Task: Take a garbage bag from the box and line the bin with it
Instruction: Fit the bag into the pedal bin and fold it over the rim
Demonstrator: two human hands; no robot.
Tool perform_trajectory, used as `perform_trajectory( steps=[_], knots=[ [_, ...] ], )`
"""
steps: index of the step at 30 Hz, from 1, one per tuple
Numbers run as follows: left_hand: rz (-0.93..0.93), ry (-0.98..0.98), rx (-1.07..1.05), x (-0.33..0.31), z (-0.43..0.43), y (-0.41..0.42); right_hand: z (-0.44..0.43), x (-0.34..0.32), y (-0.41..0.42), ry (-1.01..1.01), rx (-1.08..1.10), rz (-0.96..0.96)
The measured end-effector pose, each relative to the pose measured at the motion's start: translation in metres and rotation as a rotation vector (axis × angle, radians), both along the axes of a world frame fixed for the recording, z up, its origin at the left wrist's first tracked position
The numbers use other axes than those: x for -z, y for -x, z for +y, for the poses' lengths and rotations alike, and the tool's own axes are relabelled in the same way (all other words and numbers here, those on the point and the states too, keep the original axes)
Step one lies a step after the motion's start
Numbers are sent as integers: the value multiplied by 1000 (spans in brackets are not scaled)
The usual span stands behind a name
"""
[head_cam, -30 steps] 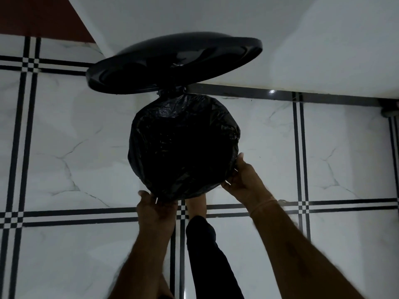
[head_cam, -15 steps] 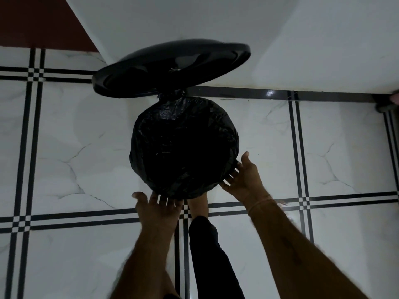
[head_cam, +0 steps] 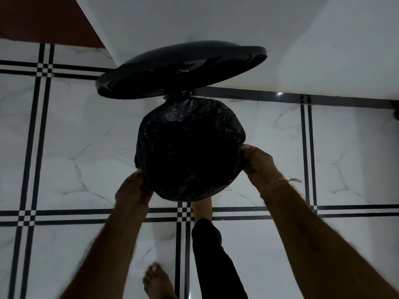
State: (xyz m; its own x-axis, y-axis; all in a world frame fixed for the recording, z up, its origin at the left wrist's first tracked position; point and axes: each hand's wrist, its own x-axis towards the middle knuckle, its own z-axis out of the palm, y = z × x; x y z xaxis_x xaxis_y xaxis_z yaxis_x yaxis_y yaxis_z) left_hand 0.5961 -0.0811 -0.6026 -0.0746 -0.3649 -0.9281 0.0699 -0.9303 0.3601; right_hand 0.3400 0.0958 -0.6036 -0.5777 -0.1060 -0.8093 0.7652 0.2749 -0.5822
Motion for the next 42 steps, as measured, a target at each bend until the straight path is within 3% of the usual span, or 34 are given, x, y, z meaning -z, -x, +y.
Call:
perform_trajectory(
  steps=[3, 6, 11, 14, 21, 25, 30, 33, 38, 40, 42],
  knots=[
    [-120, 144, 78, -13, 2, 5, -3, -15, -2, 6, -104, 106],
    [-124, 198, 123, -22, -1, 13, -3, -21, -1, 25, -163, 47],
    [40, -83, -55, -19, -14, 14, -12, -15, 9, 29, 5, -128],
    [43, -103, -67, -10, -13, 8, -16, -10, 9, 8, 73, -151],
    [-249, 238, 52, -9, 1, 6, -13, -8, 4, -28, 48, 48],
    [-227, 358, 149, -19, 7, 8, -12, -9, -2, -1, 22, 92],
    [-74, 93, 81, -24, -1, 13, -11, -13, 4, 57, -103, 40],
    [-52, -92, 43, -20, -9, 15, -15, -15, 12, -33, -169, -21],
    [-126, -88, 181, -20, -17, 21, -27, -20, 20, -209, -373, -112],
    [-214, 46, 223, -15, -16, 19, -29, -18, 20, -206, -333, -18],
    [-347, 275, 250, -14, -19, 22, -35, -17, 15, -270, -306, 275]
  ],
)
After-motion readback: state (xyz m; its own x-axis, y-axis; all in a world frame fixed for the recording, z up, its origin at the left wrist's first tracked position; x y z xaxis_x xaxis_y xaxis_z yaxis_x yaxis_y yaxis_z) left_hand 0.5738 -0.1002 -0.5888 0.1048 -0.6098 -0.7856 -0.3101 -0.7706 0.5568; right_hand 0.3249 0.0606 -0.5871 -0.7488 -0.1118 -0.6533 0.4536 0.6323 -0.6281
